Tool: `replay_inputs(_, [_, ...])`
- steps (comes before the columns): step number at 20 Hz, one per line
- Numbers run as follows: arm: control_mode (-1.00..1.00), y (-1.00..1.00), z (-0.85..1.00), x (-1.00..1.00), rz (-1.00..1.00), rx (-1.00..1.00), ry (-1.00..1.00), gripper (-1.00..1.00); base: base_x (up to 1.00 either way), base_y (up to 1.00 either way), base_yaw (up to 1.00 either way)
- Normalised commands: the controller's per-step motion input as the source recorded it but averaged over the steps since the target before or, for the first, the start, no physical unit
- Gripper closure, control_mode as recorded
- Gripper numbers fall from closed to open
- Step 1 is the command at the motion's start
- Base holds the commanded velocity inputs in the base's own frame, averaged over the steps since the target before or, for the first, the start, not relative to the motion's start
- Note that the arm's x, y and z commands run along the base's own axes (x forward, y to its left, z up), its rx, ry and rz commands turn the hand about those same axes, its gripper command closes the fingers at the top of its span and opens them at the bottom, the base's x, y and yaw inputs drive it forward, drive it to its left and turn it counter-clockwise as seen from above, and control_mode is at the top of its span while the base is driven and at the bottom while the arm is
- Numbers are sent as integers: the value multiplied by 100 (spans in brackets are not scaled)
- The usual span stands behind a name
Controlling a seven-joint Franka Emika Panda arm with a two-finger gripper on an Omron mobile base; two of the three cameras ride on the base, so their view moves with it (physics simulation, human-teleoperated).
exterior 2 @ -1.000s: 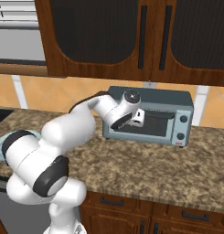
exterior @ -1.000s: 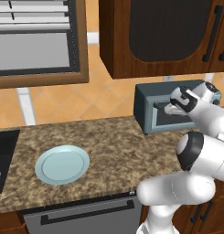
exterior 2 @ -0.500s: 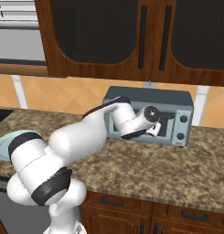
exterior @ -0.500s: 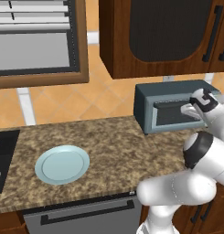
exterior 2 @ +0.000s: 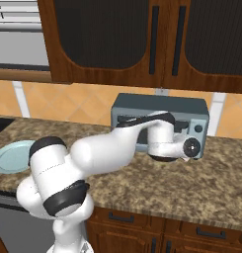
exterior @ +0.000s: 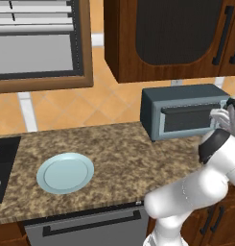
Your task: Pick up the kebab skewer and baguette bread, and place them inside the toaster oven. Close the toaster oven door and start by setting the timer.
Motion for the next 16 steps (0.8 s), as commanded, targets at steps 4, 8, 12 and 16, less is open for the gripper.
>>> replay_inputs(4, [-100, -37, 1, 0, -7, 12, -11, -100, 0, 0, 0])
replay_inputs(8, [-100, -32, 1, -3, 0, 13, -3, -100, 0, 0, 0])
replay_inputs(12, [-100, -13, -1, 0, -5, 6, -2, -100, 0, 0, 0])
replay_inputs(16, [-100, -17, -2, 0, -11, 4, 0, -100, 0, 0, 0])
